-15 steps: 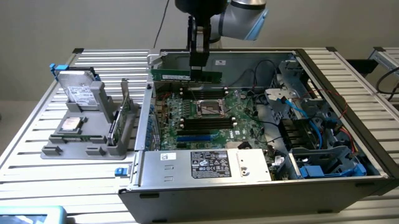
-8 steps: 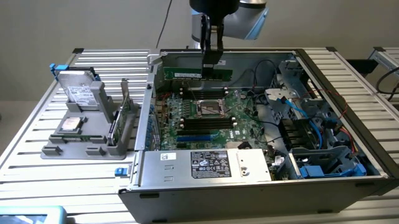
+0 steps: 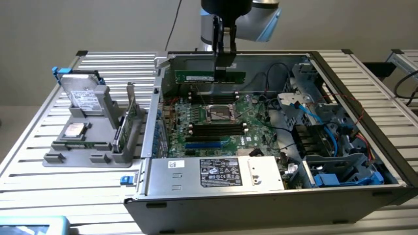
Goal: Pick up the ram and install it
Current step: 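Pick up the ram and move it above insertion slot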
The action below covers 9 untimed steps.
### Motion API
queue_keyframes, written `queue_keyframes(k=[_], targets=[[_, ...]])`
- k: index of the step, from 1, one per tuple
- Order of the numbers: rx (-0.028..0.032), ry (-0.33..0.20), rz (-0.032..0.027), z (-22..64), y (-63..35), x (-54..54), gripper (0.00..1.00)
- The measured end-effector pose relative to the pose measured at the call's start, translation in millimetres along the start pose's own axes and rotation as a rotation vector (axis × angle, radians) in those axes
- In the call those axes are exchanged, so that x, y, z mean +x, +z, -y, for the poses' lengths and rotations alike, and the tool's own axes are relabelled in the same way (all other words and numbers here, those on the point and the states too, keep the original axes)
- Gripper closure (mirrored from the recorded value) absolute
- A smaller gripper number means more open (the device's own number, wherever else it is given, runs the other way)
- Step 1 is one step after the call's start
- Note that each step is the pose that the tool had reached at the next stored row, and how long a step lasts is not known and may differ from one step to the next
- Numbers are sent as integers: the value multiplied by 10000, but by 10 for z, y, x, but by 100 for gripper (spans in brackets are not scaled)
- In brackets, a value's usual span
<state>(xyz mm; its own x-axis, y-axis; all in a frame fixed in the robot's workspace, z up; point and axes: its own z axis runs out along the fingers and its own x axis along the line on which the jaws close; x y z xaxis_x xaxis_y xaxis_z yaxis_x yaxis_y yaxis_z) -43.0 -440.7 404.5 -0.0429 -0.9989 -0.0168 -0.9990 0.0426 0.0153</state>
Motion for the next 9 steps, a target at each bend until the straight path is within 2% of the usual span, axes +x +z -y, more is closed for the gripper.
queue_keyframes(k=[4, 9], targets=[[38, -3, 2, 13, 30, -80, 86], [130, -41, 6, 37, 59, -143, 86]])
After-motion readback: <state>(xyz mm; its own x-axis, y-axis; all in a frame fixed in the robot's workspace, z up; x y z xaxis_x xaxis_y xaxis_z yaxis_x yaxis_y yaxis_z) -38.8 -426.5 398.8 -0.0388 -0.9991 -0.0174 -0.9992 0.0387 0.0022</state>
